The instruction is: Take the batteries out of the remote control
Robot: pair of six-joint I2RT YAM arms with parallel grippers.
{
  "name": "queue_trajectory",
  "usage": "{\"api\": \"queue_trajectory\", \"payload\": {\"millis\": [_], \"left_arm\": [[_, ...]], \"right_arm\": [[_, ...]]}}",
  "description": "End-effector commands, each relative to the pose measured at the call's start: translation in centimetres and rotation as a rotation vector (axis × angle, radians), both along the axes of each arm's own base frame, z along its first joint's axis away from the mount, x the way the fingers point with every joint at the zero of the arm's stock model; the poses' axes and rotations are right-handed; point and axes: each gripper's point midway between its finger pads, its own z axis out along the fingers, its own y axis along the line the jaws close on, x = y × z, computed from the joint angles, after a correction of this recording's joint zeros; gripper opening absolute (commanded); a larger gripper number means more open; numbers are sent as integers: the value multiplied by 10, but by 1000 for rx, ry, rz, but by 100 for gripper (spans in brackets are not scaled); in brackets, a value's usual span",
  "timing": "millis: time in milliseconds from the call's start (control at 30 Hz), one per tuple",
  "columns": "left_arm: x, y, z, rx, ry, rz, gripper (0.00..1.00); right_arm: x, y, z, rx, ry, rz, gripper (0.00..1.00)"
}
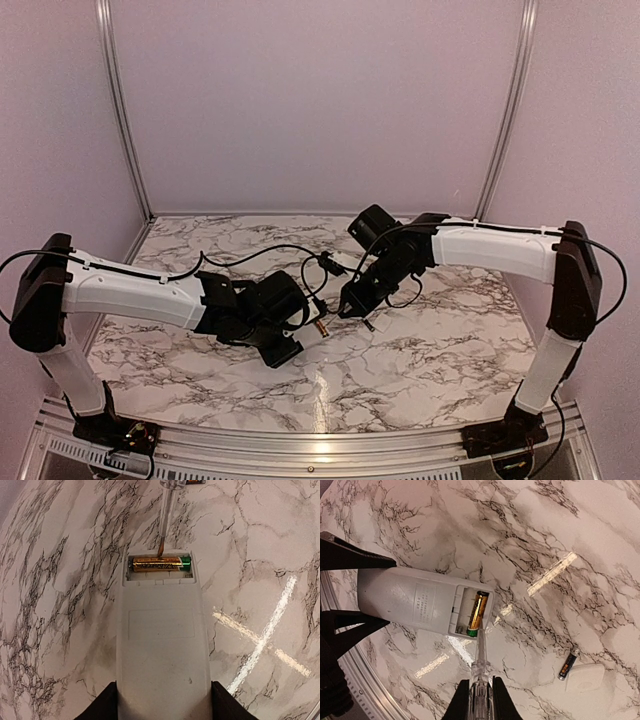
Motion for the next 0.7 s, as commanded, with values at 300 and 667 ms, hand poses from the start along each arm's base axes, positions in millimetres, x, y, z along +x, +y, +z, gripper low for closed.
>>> {"api": "queue_trajectory", "payload": {"millis": [300,667], "left_arm": [[4,-14,15,-66,-20,18,23],[0,-15,3,-39,-39,0,22]], "right_arm": [[-7,8,-22,-30,61,19,0],[-20,17,-41,10,167,27,0]]}}
